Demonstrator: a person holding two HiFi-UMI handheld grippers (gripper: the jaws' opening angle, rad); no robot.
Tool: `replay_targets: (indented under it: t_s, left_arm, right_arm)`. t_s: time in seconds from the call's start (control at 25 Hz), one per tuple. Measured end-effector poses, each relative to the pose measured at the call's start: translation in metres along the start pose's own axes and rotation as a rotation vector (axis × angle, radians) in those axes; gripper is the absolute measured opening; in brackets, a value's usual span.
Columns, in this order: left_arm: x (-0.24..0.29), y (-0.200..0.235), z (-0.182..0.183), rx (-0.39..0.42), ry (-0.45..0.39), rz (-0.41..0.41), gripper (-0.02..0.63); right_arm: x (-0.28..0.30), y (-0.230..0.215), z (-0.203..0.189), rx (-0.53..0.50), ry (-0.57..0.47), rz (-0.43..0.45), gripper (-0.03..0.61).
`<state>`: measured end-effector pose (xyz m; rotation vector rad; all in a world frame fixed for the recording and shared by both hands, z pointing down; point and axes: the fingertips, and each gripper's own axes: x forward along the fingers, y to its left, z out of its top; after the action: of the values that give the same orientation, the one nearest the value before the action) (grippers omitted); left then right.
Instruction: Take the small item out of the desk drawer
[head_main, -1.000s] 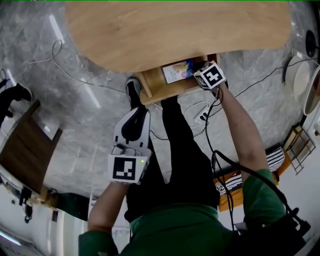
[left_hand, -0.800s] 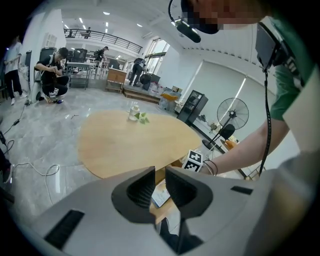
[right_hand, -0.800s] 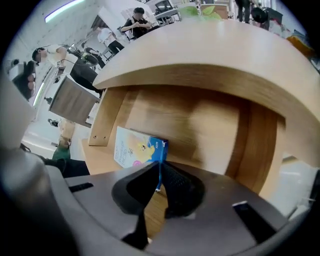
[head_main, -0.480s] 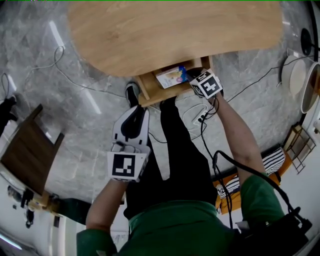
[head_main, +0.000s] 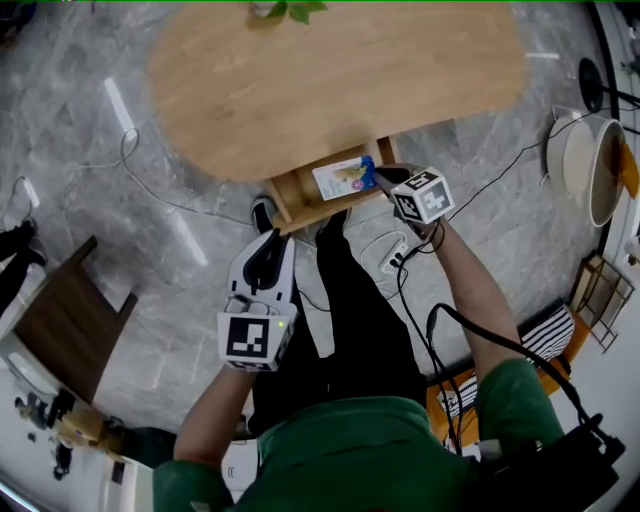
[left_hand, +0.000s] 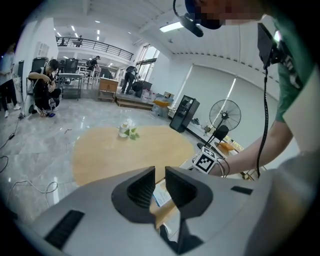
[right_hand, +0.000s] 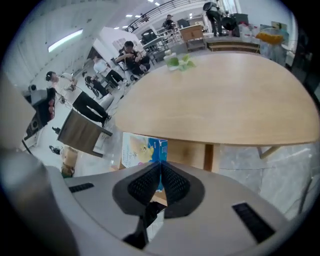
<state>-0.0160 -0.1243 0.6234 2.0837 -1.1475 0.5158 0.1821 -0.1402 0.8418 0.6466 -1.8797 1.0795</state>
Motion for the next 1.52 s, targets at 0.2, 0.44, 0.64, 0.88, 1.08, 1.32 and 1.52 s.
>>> replay_targets:
  t_s: [0.2, 0.44, 0.64, 0.88, 1.08, 1.32, 1.52]
  left_arm:
    - [-0.012, -0.016, 0.019, 0.031, -0.016, 0.003, 0.075]
    - [-0.017, -0.03, 0.024, 0.055, -0.022, 0.0, 0.075]
    - [-0.022, -0.035, 0.019, 0.055, -0.016, 0.006, 0.075]
    - [-0.026, -0.041, 0.011, 0.056, -0.005, 0.026, 0.075]
    - [-0.023, -0.048, 0.006, 0.059, -0.003, 0.039, 0.075]
    - [-0.022, -0.05, 0.003, 0.028, -0.002, 0.07, 0.075]
    - [-0.018, -0.043, -0.008, 0.006, 0.007, 0.094, 0.075]
  right_arm:
    - [-0.04, -0.015, 0.033, 0.158, -0.139, -0.003, 0.029]
    - [-0.06, -0.055, 0.063, 0.396, -0.303, -0.014, 0.029]
    - [-0.066, -0.079, 0.075, 0.588, -0.413, 0.005, 0.029]
    - [-0.079, -0.119, 0.072, 0.815, -0.525, -0.003, 0.029]
    - [-0.079, -0.161, 0.064, 1.033, -0.608, -0.022, 0.029]
    - [-0.071, -0.194, 0.091, 1.201, -0.704, -0.004, 0.031]
    - [-0.059, -0.214, 0.124, 1.245, -0.741, 0.002, 0.032]
